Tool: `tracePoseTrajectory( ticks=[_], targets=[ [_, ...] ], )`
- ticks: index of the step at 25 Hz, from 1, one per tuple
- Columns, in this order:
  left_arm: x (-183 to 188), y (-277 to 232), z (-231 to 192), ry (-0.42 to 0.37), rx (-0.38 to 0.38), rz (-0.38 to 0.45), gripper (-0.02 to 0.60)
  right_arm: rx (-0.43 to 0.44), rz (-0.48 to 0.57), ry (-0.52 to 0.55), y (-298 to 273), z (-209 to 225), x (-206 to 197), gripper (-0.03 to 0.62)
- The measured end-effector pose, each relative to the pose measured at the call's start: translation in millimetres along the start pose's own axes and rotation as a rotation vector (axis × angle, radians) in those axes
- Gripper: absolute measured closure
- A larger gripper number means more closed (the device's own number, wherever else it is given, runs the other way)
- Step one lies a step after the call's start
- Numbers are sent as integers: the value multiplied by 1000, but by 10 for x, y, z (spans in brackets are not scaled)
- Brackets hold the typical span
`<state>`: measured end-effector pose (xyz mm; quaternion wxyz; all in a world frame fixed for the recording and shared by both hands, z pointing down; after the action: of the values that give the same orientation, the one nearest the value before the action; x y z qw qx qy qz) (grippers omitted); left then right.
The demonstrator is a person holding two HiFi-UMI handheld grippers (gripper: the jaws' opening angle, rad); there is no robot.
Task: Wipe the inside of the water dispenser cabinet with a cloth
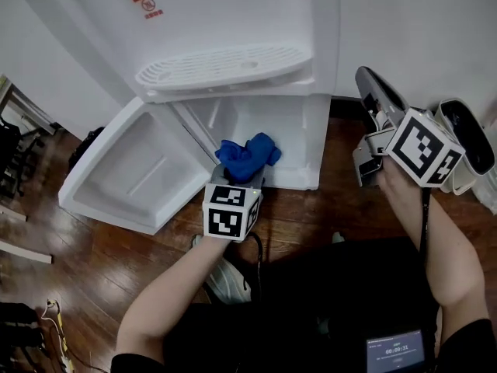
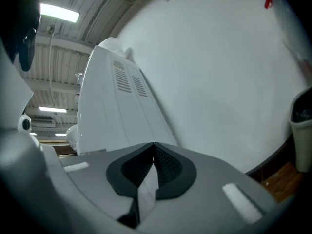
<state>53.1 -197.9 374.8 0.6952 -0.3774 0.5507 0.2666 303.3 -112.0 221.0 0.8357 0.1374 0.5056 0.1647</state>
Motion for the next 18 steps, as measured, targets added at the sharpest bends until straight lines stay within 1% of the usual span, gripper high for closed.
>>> tracePoseTrajectory(
  ticks=[2, 4, 5, 7, 8, 9, 10, 11, 12, 13, 14, 15, 16, 18],
  targets=[
    [293, 374, -53, -63, -1, 83, 440, -37, 63, 81, 58, -13, 216, 589],
    [557, 751, -82, -91, 7, 167, 439, -19, 174, 144, 119, -110, 542, 589],
    [676, 925, -80, -90, 8, 204, 439, 9, 245, 187, 156, -217, 734, 589],
    [862, 1217, -80, -95, 6, 270, 439, 102, 381, 282, 255, -568, 1065, 589],
    [908, 1330, -93, -114, 9, 298, 439, 170, 428, 322, 314, -790, 1147, 589],
    [918, 1418, -112, -140, 16, 320, 437, 252, 449, 354, 372, -1021, 1148, 588],
    [898, 1483, -130, -160, 26, 333, 437, 341, 441, 383, 423, -1251, 1063, 589],
    [854, 1528, -154, -164, 40, 335, 437, 428, 401, 411, 464, -1465, 898, 589],
    [792, 1555, -189, -147, 58, 332, 437, 505, 332, 430, 492, -1644, 666, 589],
    [732, 1567, -232, -117, 76, 324, 436, 565, 236, 440, 505, -1764, 378, 589],
    [692, 1566, -270, -86, 88, 315, 436, 602, 125, 444, 505, -1812, 62, 589],
    [675, 1555, -292, -67, 92, 311, 436, 617, 14, 449, 495, -1800, -251, 588],
    [674, 1539, -292, -65, 89, 312, 437, 617, -87, 458, 485, -1749, -535, 588],
    [685, 1514, -239, -80, 70, 322, 436, 615, -238, 492, 483, -1605, -973, 588]
  ],
)
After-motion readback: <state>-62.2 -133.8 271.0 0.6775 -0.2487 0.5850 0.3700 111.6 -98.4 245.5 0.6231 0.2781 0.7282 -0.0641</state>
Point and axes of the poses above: the fingertips, and each gripper's own axes: y backward along the fingers, z to its right, x out of its top, the point moved 6 cm from there along y, backward along the fingers, and after that the axes turned 14 degrees about z, right-handed, at the moved point
